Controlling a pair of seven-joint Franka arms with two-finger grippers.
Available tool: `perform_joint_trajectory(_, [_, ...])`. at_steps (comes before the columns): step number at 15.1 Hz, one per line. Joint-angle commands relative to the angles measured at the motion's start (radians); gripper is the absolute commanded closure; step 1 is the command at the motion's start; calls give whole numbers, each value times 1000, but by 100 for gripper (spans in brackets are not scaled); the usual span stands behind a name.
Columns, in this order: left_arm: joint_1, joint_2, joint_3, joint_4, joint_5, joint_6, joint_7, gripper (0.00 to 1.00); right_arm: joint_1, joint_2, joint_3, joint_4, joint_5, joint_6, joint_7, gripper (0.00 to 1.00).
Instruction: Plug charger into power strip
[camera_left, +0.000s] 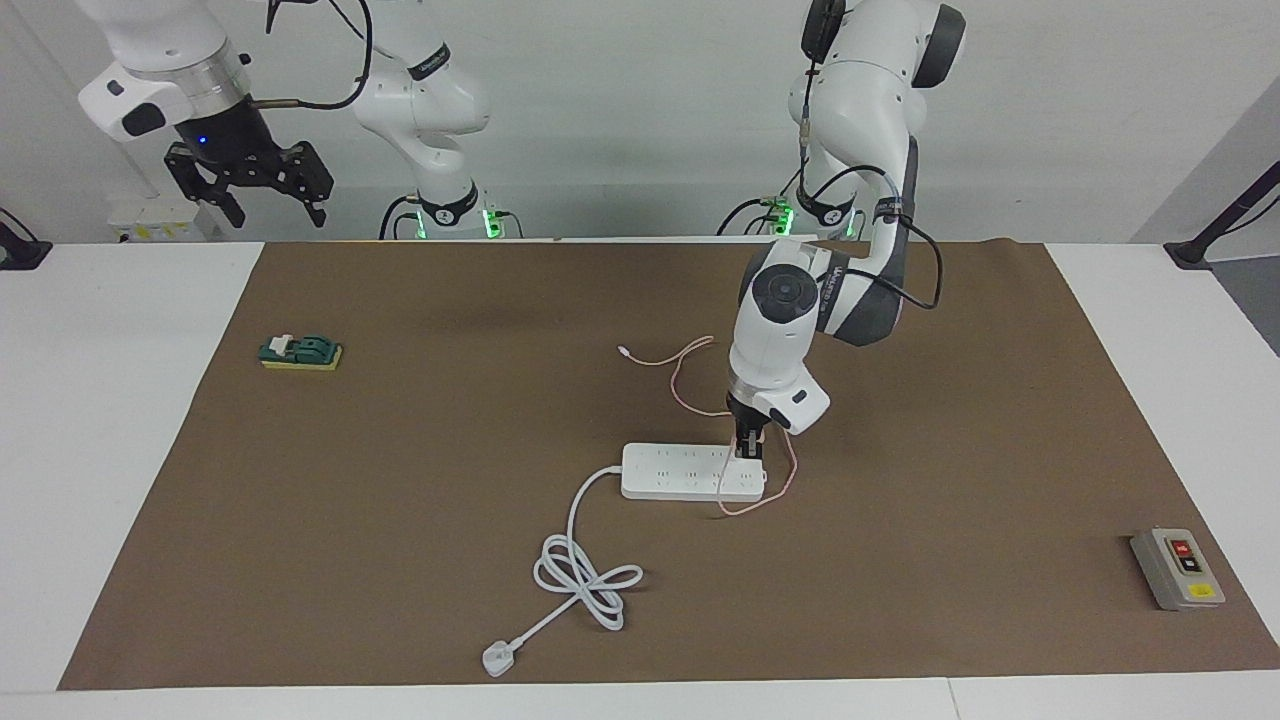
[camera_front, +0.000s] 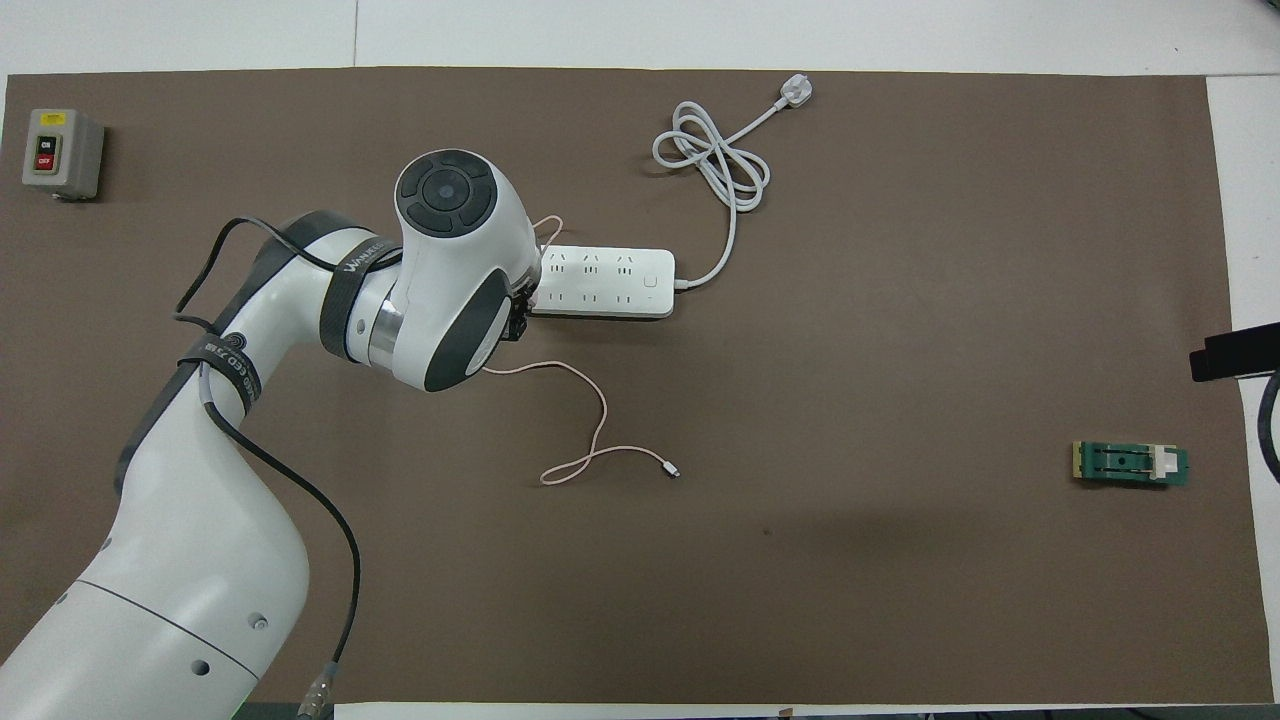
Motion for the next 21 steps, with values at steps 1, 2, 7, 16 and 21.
perform_joint_trajectory(1, [-4, 23, 6, -58, 19, 67, 11, 100, -10, -25, 3, -26, -14, -1, -31, 0])
perform_joint_trajectory(2, [-2, 25, 6, -58, 20, 67, 11, 100, -10, -25, 3, -26, -14, -1, -31, 0])
perform_joint_trajectory(7, [11, 23, 3, -45, 48, 12, 22, 100, -10, -25, 3, -26, -14, -1, -31, 0])
perform_joint_trajectory(16, [10, 108, 3, 64, 49, -65, 25, 100, -10, -25, 3, -26, -14, -1, -33, 0])
perform_joint_trajectory(21, [4, 111, 4, 59, 49, -59, 25, 100, -10, -25, 3, -26, -14, -1, -33, 0])
